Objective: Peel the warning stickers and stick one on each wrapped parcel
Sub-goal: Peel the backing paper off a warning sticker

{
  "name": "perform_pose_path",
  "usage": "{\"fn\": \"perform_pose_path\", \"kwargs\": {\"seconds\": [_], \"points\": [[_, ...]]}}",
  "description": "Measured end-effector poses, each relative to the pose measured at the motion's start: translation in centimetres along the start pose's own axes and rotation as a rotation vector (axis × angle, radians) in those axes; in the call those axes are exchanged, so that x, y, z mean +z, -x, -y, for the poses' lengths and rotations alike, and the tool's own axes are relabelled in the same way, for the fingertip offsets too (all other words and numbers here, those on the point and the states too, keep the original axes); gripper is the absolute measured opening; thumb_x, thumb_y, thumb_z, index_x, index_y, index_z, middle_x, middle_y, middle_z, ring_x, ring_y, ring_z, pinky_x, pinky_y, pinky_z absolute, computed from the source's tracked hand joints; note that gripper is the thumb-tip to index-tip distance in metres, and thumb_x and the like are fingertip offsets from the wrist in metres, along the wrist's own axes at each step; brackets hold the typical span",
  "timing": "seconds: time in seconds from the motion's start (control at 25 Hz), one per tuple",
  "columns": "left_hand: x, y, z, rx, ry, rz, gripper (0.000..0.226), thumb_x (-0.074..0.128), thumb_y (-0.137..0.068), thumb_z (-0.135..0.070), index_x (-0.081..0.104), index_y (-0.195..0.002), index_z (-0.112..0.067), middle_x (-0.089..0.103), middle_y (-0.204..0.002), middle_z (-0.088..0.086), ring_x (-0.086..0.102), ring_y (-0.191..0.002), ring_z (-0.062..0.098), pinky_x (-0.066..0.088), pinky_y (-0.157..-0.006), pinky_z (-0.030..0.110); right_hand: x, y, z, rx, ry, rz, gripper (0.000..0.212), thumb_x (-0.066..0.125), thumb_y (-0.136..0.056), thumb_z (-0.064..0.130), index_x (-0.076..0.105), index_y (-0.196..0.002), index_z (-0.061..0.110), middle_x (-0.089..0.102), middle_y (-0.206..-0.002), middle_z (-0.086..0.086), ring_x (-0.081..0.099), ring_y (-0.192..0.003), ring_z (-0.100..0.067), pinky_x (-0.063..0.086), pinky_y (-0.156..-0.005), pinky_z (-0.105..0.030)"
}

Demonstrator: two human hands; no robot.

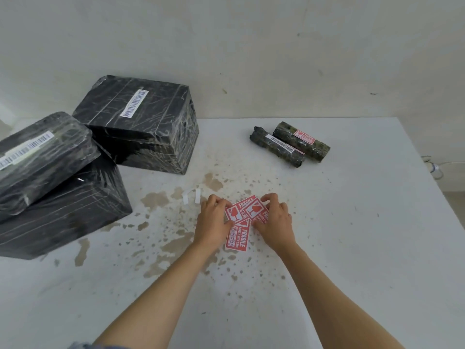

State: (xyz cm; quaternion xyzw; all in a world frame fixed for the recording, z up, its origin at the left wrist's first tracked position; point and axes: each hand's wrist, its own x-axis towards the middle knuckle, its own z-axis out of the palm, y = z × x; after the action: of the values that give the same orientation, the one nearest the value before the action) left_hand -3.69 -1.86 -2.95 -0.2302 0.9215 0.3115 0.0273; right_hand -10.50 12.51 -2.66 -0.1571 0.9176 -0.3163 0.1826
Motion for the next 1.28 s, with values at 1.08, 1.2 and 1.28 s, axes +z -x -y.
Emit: {"fn": "perform_pose_path", "kwargs": {"seconds": [1.08, 1.2, 1.28], "points": [[-8.2, 4.0, -0.9, -0.191, 1.079, 0.008, 0.045, 0.067, -0.08, 0.005, 0.062, -0.114, -0.024, 0.073, -0.095, 0.005, 0.069, -0.081, 0.008, 0.051, -0.066, 0.015, -4.9, 1.0, 6.0, 0.003, -0.781, 0.271, 0.027, 0.065, -0.082, -0.005, 0.066, -0.099, 0.016, 0.064, -0.105, -0.01, 0.065, -0.084, -0.031, 0.058, -0.074, -0.041], [-8.7, 4.0, -0.2, -0.228, 1.08, -0.069, 0.038, 0.07, -0.078, 0.002, 0.064, -0.109, -0.018, 0.073, -0.089, 0.005, 0.07, -0.081, 0.01, 0.053, -0.068, 0.016, -4.1, 0.9, 7.0, -0.059, -0.682, 0.208, 0.024, 0.067, -0.081, 0.0, 0.068, -0.096, 0.019, 0.061, -0.109, -0.004, 0.062, -0.095, -0.027, 0.056, -0.077, -0.036], [-9.0, 4.0, 0.2, -0.245, 1.059, -0.111, 0.029, 0.07, -0.079, 0.001, 0.067, -0.106, -0.008, 0.072, -0.089, 0.006, 0.07, -0.078, 0.011, 0.053, -0.066, 0.016, -3.1, 0.8, 7.6, -0.198, -0.445, 0.087, 0.019, 0.073, -0.079, 0.014, 0.069, -0.093, 0.026, 0.054, -0.114, 0.003, 0.048, -0.108, -0.015, 0.047, -0.086, -0.025]]}}
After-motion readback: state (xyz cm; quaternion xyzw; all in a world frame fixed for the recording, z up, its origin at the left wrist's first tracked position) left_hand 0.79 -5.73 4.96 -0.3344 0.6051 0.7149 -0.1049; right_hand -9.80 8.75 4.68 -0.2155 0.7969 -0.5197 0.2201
